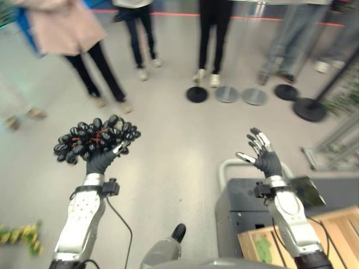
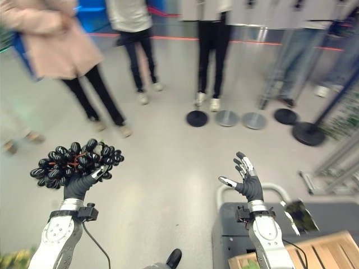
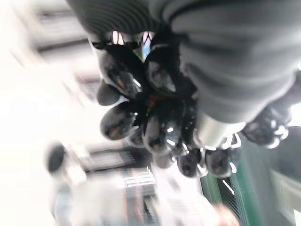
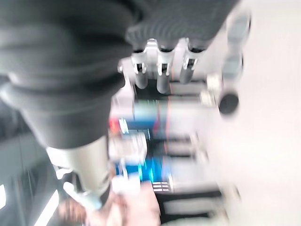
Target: Pick up the fruits from the basket on one side to the basket on the other side
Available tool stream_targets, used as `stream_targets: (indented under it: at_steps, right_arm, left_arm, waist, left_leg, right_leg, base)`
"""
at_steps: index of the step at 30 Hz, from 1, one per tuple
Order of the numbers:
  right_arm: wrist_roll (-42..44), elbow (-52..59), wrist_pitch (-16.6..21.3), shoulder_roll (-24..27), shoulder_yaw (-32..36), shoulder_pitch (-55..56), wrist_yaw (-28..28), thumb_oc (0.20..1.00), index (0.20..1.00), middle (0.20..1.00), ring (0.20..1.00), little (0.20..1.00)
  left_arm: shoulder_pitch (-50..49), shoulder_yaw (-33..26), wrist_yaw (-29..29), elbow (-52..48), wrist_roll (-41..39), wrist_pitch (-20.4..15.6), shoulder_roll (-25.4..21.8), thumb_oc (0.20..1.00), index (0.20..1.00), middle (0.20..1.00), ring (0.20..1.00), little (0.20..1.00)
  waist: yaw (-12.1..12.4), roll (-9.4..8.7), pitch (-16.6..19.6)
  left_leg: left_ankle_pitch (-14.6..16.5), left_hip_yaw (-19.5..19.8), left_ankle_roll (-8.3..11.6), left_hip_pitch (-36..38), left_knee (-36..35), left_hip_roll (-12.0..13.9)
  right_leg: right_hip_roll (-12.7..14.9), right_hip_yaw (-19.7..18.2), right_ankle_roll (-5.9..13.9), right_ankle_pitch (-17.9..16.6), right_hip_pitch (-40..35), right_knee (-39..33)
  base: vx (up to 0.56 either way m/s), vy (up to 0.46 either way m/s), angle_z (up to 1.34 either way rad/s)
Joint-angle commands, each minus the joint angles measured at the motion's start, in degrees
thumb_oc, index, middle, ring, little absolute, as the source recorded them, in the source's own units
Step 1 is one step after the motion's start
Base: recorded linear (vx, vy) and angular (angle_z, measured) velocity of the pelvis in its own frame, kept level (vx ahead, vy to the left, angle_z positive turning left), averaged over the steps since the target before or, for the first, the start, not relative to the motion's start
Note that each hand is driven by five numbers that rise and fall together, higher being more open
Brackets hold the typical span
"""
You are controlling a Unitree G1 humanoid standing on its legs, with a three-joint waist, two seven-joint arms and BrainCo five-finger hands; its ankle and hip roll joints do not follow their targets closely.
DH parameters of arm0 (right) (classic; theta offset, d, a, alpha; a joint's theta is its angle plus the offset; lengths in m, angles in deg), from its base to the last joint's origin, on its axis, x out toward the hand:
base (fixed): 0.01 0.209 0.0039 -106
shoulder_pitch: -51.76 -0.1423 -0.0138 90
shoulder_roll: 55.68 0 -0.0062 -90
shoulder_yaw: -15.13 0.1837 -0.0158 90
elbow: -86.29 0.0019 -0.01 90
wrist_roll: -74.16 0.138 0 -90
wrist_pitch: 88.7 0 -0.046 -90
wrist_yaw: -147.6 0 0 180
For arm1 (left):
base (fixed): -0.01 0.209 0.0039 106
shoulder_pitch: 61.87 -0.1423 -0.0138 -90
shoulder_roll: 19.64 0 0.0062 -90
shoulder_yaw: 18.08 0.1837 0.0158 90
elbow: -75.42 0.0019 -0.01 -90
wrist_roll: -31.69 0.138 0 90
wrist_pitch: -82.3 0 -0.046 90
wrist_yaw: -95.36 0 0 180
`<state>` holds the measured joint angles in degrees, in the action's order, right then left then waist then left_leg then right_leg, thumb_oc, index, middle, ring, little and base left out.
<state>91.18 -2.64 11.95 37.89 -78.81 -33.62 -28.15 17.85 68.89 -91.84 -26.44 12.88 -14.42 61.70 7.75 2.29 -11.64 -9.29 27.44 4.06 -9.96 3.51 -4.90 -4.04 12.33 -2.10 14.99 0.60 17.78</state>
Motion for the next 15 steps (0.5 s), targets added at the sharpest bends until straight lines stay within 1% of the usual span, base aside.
stream_targets:
  at_steps: [1,2,3,4,5,6,7,8,9,10,11,12,13,14,15]
  right_arm:
    - [0.82,4.59,3.17,0.33,2.55,-0.68,0.88,1.000,1.000,1.000,1.000,1.000]
    - [0.80,4.59,3.17,0.34,2.60,-0.70,0.89,1.000,1.000,1.000,1.000,1.000]
    - [0.82,4.77,3.27,0.16,3.29,-0.09,1.31,1.000,1.000,1.000,1.000,1.000]
    - [1.27,4.60,3.30,-0.41,4.20,1.28,1.52,1.000,1.000,1.000,1.000,1.000]
    - [1.27,4.62,3.30,-0.42,4.20,1.31,1.51,1.000,1.000,1.000,1.000,1.000]
    - [1.76,4.86,3.22,-0.71,4.39,2.17,1.11,1.000,1.000,1.000,1.000,1.000]
    - [2.07,4.98,3.08,-0.81,4.55,2.64,0.63,1.000,1.000,1.000,1.000,1.000]
    - [2.10,5.15,3.10,-0.71,4.54,2.52,0.35,1.000,1.000,1.000,1.000,1.000]
    - [2.11,5.13,3.06,-0.88,4.50,2.49,0.30,1.000,1.000,1.000,1.000,1.000]
    - [2.51,5.21,3.17,-0.96,4.54,2.50,0.22,1.000,1.000,1.000,1.000,1.000]
    - [2.77,5.27,3.54,-0.83,4.62,2.23,0.36,1.000,1.000,1.000,1.000,1.000]
    - [3.09,5.55,3.97,-0.90,4.53,1.66,0.55,1.000,1.000,1.000,1.000,1.000]
    - [3.33,5.45,4.24,-1.07,4.03,1.42,0.67,1.000,1.000,1.000,1.000,1.000]
    - [3.35,5.46,4.26,-0.99,3.59,1.62,0.29,1.000,1.000,1.000,1.000,1.000]
    - [3.37,5.41,4.30,-0.98,3.67,1.63,0.25,1.000,1.000,1.000,1.000,1.000]
  left_arm:
    - [6.71,-0.87,0.87,-2.42,1.33,-4.31,-1.84,0.200,0.200,0.200,0.200,0.200]
    - [6.74,-0.84,0.86,-2.44,1.34,-4.29,-1.82,0.200,0.200,0.200,0.200,0.200]
    - [6.80,-0.65,1.01,-2.22,1.52,-4.32,-1.74,0.200,0.200,0.200,0.200,0.200]
    - [7.06,-0.09,1.40,-1.72,1.41,-4.28,-1.69,0.200,0.200,0.200,0.200,0.200]
    - [7.04,-0.07,1.40,-1.73,1.41,-4.28,-1.70,0.200,0.200,0.200,0.200,0.200]
    - [7.15,0.01,1.55,-1.70,1.60,-4.19,-1.60,0.200,0.200,0.200,0.200,0.200]
    - [6.96,-0.12,1.65,-1.42,1.86,-4.22,-1.50,0.200,0.200,0.200,0.200,0.200]
    - [7.14,-0.21,1.54,-1.27,2.15,-4.37,-1.50,0.200,0.200,0.200,0.200,0.200]
    - [7.23,-0.12,1.62,-1.18,1.89,-4.39,-1.30,0.200,0.200,0.200,0.200,0.200]
    - [7.40,-0.08,1.55,-0.97,1.96,-4.38,-1.28,0.200,0.200,0.200,0.200,0.200]
    - [7.76,0.02,1.27,-0.72,2.22,-4.39,-1.35,0.200,0.200,0.200,0.200,0.200]
    - [8.38,0.26,1.05,-0.63,2.54,-4.37,-1.58,0.200,0.200,0.200,0.200,0.200]
    - [9.15,0.83,1.30,-0.71,2.79,-4.47,-1.96,0.200,0.200,0.200,0.200,0.200]
    - [9.62,1.18,1.15,-0.77,2.93,-4.62,-2.05,0.200,0.200,0.200,0.200,0.200]
    - [9.67,1.28,1.11,-0.76,2.95,-4.62,-2.04,0.200,0.200,0.200,0.200,0.200]
  waist:
    - [-3.26,-2.59,-0.28]
    - [-3.26,-2.45,-0.21]
    - [-3.62,-2.21,-0.37]
    - [-3.91,-2.18,-0.26]
    - [-4.12,-2.17,-0.33]
    - [-4.29,-2.33,-0.10]
    - [-4.42,-2.49,0.22]
    - [-4.66,-3.09,0.80]
    - [-4.98,-3.16,1.09]
    - [-5.22,-3.11,1.48]
    - [-5.69,-3.02,1.80]
    - [-6.36,-2.83,2.27]
    - [-6.57,-1.80,3.45]
    - [-5.93,-1.42,3.54]
    - [-6.09,-1.45,3.57]
  left_leg:
    - [0.48,-25.29,1.98,-4.44,-0.78,8.93]
    - [0.32,-25.20,1.95,-4.65,-0.77,9.00]
    - [-0.29,-28.23,2.29,-4.98,0.08,11.02]
    - [-0.70,-31.05,2.68,-3.62,1.89,13.37]
    - [-0.68,-30.81,2.71,-3.62,1.96,13.31]
    - [-0.62,-31.40,3.00,-3.28,2.98,14.18]
    - [-0.29,-32.23,3.15,-2.76,3.50,14.76]
    - [1.45,-34.10,3.71,-1.36,4.20,16.62]
    - [1.88,-35.61,4.17,-0.11,4.00,18.18]
    - [1.59,-37.76,4.56,0.72,3.49,19.89]
    - [0.88,-40.99,5.13,1.37,3.06,21.94]
    - [0.24,-45.29,5.61,1.96,2.86,24.38]
    - [0.38,-48.01,5.90,3.47,0.04,24.77]
    - [-0.40,-48.53,5.76,3.00,-1.31,24.18]
    - [-0.53,-48.36,5.68,2.96,-1.53,23.96]
  right_leg:
    - [6.22,7.58,5.70,-4.90,-5.81,-13.99]
    - [6.11,7.64,5.69,-5.13,-5.68,-14.09]
    - [6.53,9.77,5.44,-5.15,-5.92,-14.09]
    - [7.72,13.15,4.81,-5.19,-6.48,-13.88]
    - [7.69,13.38,4.82,-5.15,-6.65,-13.93]
    - [8.26,15.05,4.47,-5.25,-7.20,-14.13]
    - [8.77,16.54,4.33,-5.42,-7.58,-14.26]
    - [9.53,17.33,4.41,-4.82,-8.00,-14.33]
    - [10.05,18.57,4.63,-5.02,-8.29,-14.50]
    - [10.65,19.71,4.88,-5.52,-8.44,-14.86]
    - [11.18,21.18,5.22,-6.25,-8.55,-15.32]
    - [11.87,23.08,5.77,-6.79,-8.54,-15.44]
    - [12.55,24.69,6.56,-7.36,-9.24,-15.91]
    - [13.31,26.01,6.97,-7.81,-10.18,-15.94]
    - [13.43,26.26,7.10,-7.89,-10.23,-15.95]
  base:
    - [-0.24,0.107,1.41]
    - [-0.21,0.066,2.17]
    - [-0.18,0.103,2.18]
    - [-0.17,0.097,1.95]
    - [-0.14,0.118,1.84]
    - [-0.08,0.098,1.63]
    - [-0.07,0.120,1.39]
    - [-0.02,0.148,0.82]
    - [0.01,0.180,0.73]
    - [-0.01,0.247,1.19]
    - [-0.02,0.281,0.99]
    - [0.09,0.379,1.34]
    - [0.16,0.439,1.24]
    - [0.16,0.341,1.28]
    - [0.12,0.239,1.34]
